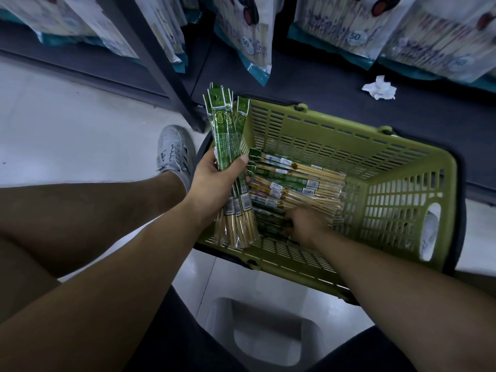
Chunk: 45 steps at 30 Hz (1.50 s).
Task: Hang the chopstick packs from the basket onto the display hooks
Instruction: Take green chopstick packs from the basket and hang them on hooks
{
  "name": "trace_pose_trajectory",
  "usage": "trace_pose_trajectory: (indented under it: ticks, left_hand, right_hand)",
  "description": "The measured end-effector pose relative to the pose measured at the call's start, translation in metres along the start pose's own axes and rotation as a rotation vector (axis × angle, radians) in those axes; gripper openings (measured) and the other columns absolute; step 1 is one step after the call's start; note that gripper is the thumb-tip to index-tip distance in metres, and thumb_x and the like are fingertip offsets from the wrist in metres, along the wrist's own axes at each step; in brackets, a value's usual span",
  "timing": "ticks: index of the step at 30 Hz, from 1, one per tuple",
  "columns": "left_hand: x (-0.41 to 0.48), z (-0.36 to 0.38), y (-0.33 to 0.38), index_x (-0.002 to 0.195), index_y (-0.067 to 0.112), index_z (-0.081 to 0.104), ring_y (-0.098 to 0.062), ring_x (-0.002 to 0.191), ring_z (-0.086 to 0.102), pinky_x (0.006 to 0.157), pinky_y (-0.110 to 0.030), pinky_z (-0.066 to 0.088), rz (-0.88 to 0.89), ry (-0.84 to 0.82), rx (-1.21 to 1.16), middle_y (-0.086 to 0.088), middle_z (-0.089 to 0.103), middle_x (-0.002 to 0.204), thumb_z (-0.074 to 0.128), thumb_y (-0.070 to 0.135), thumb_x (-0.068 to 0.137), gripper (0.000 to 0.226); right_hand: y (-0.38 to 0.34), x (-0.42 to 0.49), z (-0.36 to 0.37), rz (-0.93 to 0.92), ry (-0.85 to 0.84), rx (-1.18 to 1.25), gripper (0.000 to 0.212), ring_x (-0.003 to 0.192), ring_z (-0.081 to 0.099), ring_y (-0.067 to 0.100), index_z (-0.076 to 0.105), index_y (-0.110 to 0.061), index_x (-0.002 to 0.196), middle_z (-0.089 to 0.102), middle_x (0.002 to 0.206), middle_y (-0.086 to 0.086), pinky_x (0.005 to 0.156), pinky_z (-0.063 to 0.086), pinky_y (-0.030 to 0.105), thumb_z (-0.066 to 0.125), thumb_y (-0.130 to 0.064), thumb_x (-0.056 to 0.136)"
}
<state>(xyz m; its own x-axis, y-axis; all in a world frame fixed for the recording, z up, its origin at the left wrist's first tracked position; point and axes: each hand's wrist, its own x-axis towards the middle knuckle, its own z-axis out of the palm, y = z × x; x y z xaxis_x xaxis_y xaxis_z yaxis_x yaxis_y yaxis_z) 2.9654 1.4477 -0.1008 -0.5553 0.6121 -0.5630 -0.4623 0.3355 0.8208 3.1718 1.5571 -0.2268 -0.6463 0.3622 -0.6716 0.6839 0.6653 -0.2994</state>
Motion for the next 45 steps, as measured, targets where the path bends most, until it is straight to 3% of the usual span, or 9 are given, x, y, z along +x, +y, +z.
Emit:
trace_pose_trajectory:
  ticks: [6,11,15,20,26,30,34,39,45]
  left_hand:
    - [0.001,0.001,0.001,0.119,0.024,0.068,-0.019,0.094,0.076,0.078,-0.039,0.062,0.013,0.018,0.022,-0.001,0.078,0.108,0.074,0.027,0.095,0.025]
    - [-0.003,0.007,0.009,0.122,0.018,0.067,-0.022,0.099,0.075,0.085,-0.043,0.06,0.026,0.052,0.001,-0.002,0.078,0.109,0.07,0.024,0.098,0.025]
    - [-0.012,0.017,0.017,0.121,0.014,0.067,-0.027,0.103,0.075,0.085,-0.042,0.062,0.014,0.051,-0.05,-0.003,0.079,0.108,0.074,0.02,0.095,0.028]
    - [-0.033,0.041,0.038,0.126,0.015,0.067,-0.034,0.11,0.072,0.098,-0.059,0.055,-0.053,-0.068,-0.155,-0.012,0.076,0.118,0.089,0.033,0.068,0.065]
    - [-0.046,0.062,0.08,0.104,0.021,0.073,-0.027,0.091,0.078,0.068,-0.039,0.063,-0.006,-0.149,-0.26,-0.01,0.08,0.104,0.089,0.027,0.069,0.039]
    - [-0.056,0.074,0.114,0.114,0.013,0.069,-0.029,0.086,0.077,0.066,-0.039,0.062,0.054,-0.218,-0.198,-0.014,0.079,0.103,0.084,0.018,0.083,0.034]
    - [-0.071,0.085,0.136,0.121,0.01,0.066,-0.031,0.091,0.077,0.071,-0.043,0.063,0.141,-0.25,-0.107,-0.015,0.078,0.106,0.083,0.016,0.085,0.041]
    - [-0.09,0.092,0.163,0.117,0.014,0.066,-0.02,0.083,0.077,0.068,-0.035,0.061,0.276,-0.251,-0.017,-0.005,0.08,0.096,0.083,0.017,0.085,0.036]
    - [-0.114,0.11,0.211,0.102,0.032,0.074,-0.014,0.08,0.076,0.068,-0.029,0.059,0.469,-0.326,0.065,0.003,0.079,0.091,0.085,0.024,0.084,0.023]
  right_hand:
    - [0.005,0.002,-0.022,0.011,0.079,0.102,0.022,0.095,0.059,0.023,0.071,-0.026,0.114,0.063,0.099,0.001,0.068,0.038,0.029,0.067,-0.036,0.095]
    - [0.004,-0.009,-0.073,0.084,0.158,0.365,0.022,0.067,0.053,0.017,0.062,-0.026,0.076,0.054,0.068,-0.006,0.052,0.029,0.025,0.072,-0.037,0.092]
    - [-0.015,-0.035,-0.117,0.032,0.209,0.626,0.019,0.056,0.054,0.007,0.07,-0.02,0.077,0.061,0.063,-0.008,0.049,0.033,0.024,0.077,-0.032,0.089]
    - [-0.064,-0.077,-0.167,-0.101,0.192,0.766,0.028,0.041,0.045,-0.003,0.063,-0.022,0.069,0.054,0.047,-0.016,0.043,0.034,0.013,0.076,-0.034,0.09]
    - [-0.09,-0.115,-0.206,-0.216,0.368,0.766,0.025,0.057,0.053,0.017,0.067,-0.004,0.079,0.053,0.062,0.004,0.059,0.059,0.046,0.078,-0.025,0.089]
    - [-0.089,-0.14,-0.232,-0.228,0.524,0.853,0.038,0.054,0.062,0.017,0.059,-0.04,0.089,0.057,0.07,0.009,0.053,0.06,0.034,0.089,-0.022,0.077]
    - [-0.088,-0.166,-0.254,-0.213,0.614,0.919,0.038,0.064,0.073,0.028,0.061,-0.028,0.097,0.063,0.086,0.013,0.062,0.064,0.046,0.089,-0.013,0.076]
    - [-0.09,-0.203,-0.282,-0.274,0.602,0.917,0.011,0.069,0.073,0.015,0.072,-0.023,0.097,0.074,0.077,0.006,0.06,0.06,0.028,0.076,-0.015,0.091]
    - [-0.092,-0.249,-0.348,-0.308,0.96,1.052,0.003,0.062,0.066,0.004,0.072,-0.026,0.094,0.074,0.081,-0.001,0.051,0.05,0.02,0.07,-0.024,0.095]
